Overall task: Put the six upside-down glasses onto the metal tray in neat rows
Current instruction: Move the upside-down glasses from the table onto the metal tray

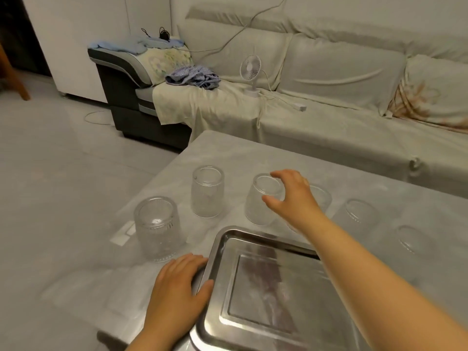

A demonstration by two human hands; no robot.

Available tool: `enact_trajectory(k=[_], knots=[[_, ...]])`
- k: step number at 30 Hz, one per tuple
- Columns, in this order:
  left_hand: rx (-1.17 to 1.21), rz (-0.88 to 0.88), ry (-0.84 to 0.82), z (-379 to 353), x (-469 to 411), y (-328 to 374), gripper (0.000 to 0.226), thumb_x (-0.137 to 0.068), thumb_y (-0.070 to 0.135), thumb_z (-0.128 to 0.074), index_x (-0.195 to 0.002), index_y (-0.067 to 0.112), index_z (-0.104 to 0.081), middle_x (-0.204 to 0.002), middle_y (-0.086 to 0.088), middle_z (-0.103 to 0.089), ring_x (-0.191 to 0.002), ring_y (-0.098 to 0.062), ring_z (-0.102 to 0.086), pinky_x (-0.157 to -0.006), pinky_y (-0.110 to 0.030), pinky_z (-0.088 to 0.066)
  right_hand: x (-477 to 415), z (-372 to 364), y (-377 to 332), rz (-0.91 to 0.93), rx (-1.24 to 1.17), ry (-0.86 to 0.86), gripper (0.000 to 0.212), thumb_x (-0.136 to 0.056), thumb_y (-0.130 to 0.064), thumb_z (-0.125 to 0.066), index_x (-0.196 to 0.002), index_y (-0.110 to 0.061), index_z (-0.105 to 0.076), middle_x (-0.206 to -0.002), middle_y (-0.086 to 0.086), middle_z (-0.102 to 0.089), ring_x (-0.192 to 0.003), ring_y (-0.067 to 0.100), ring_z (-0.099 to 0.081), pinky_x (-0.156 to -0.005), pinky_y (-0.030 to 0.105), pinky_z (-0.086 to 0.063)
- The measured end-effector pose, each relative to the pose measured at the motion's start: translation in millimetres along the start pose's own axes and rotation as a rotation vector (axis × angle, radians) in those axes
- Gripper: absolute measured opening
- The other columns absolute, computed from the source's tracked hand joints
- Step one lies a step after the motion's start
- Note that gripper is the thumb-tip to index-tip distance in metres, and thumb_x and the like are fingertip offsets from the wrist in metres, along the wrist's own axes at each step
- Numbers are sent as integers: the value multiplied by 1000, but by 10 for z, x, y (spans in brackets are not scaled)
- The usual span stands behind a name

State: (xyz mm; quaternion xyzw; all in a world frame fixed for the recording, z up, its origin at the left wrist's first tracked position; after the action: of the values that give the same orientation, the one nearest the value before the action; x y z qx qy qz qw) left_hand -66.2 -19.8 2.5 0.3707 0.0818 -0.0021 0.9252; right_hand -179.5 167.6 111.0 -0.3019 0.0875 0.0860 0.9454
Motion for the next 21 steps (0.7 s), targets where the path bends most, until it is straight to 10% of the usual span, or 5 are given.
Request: enact_trajectory(k=[21], knots=[[-59, -3, -54, -135, -48, -92, 47, -86, 44, -47, -130, 37, -32, -141, 14, -38, -133, -6, -27, -115, -30, -9, -231, -217, 184, -124, -150, 113, 66, -73, -21, -67, -128, -17, -32, -140, 10, -30, -121, 28, -41, -96, 31, -35]])
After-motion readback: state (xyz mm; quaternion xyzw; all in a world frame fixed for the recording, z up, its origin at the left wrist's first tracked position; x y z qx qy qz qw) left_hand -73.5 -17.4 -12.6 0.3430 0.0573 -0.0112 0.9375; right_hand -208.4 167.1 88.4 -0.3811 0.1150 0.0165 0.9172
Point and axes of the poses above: each hand's wrist, its own x-axis away from the middle knuckle, its own z-axis out of the back of the hand, y = z × x, the point moved 10 cm from there along -x, towards the middle knuckle
